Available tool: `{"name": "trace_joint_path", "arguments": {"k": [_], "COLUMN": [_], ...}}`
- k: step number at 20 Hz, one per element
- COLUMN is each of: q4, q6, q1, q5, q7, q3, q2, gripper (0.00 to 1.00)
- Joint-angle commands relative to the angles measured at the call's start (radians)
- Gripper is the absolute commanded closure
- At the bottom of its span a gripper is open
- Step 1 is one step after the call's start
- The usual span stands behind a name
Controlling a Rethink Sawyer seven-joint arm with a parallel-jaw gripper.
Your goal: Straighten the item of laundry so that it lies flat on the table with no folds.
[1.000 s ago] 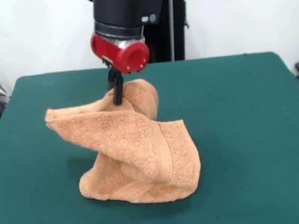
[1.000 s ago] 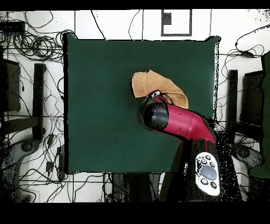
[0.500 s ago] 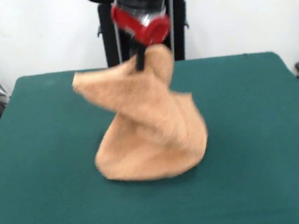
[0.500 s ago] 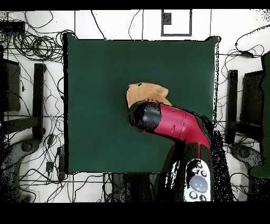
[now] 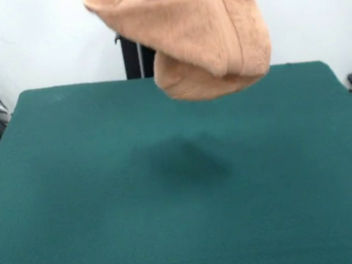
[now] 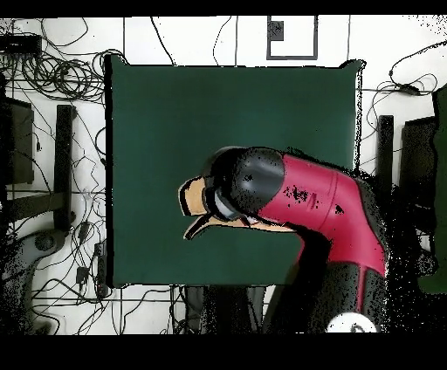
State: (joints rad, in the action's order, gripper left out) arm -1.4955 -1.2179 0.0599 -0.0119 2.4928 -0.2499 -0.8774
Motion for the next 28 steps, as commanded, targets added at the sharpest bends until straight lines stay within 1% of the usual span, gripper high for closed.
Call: {"name": "trace_joint_path", "arguments": {"k": [1, 5, 7, 8, 12, 14, 18, 19, 21, 26, 28], "q4": [0.024, 0.019, 0.034, 0.058, 0.097, 0.119, 0.154, 0.148, 0.141, 0.155, 0.146], "q6": [-0.044, -0.003, 0.015, 0.017, 0.091, 0.122, 0.247, 0.275, 0.32, 0.406, 0.478], "q1": [-0.012, 0.005, 0.021, 0.031, 0.058, 0.076, 0.114, 0.124, 0.134, 0.134, 0.128], "q5": [-0.032, -0.02, -0.01, -0.002, 0.006, 0.021, 0.094, 0.096, 0.109, 0.183, 0.231], "q7": [0.127, 0.096, 0.072, 0.058, 0.031, -0.008, -0.126, -0.138, -0.144, -0.153, -0.163], "q3": [0.035, 0.045, 0.053, 0.06, 0.087, 0.102, 0.131, 0.14, 0.149, 0.148, 0.144], "q2": [-0.031, -0.018, -0.001, 0.014, 0.06, 0.079, 0.116, 0.123, 0.134, 0.141, 0.138], "gripper": [1.0, 1.0, 1.0, 1.0, 1.0, 1.0, 1.0, 1.0, 1.0, 1.0, 1.0]}}
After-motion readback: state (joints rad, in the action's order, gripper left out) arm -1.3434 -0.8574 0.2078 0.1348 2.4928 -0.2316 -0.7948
